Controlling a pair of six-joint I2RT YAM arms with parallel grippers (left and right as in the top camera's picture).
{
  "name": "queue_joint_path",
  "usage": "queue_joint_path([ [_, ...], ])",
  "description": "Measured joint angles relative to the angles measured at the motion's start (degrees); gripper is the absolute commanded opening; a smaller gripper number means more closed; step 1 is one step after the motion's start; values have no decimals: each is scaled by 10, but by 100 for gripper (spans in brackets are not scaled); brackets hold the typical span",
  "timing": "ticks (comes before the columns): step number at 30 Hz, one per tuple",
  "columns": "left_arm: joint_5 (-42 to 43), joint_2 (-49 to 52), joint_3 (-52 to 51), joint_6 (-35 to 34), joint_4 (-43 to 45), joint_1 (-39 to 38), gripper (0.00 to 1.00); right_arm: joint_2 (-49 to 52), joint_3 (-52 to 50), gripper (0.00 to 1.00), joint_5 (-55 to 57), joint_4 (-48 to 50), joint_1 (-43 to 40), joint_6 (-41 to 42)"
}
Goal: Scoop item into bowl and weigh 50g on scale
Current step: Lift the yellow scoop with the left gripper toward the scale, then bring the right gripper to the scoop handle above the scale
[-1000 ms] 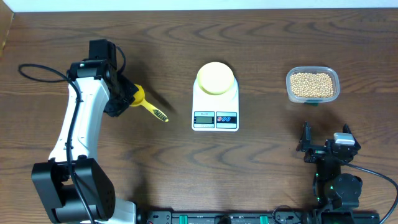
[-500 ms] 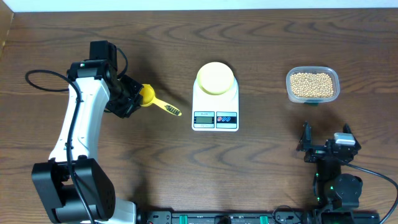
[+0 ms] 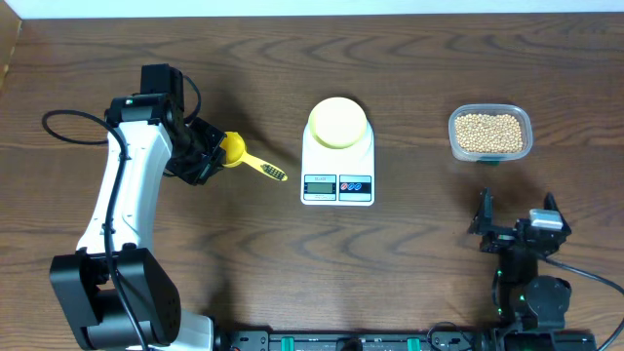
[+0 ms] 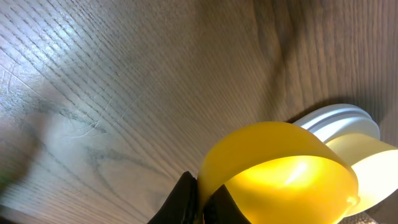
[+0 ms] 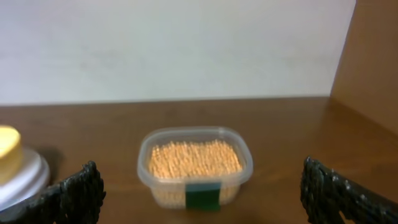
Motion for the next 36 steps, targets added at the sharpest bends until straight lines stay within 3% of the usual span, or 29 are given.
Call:
queue_joint_path([
  [4,0,0,0,-12,0,-4,7,0,3,99,-35,5,0,1],
  [11,0,0,0,-26,6,-35,7,52,96,99,-57,-110,0,14],
  [19,0,0,0,-37,38,-70,6,250,289,99,-100,-203,0,18],
  [25,2,0,0,-63,54,-90,7,433,426,99,-212,-264,0,24],
  [31,28,0,0,-106,90,-108,7,551,482,99,-362,-206,0,31],
  [36,57,0,0,-155,128,-132,7,611,485,99,-465,-113,0,102],
])
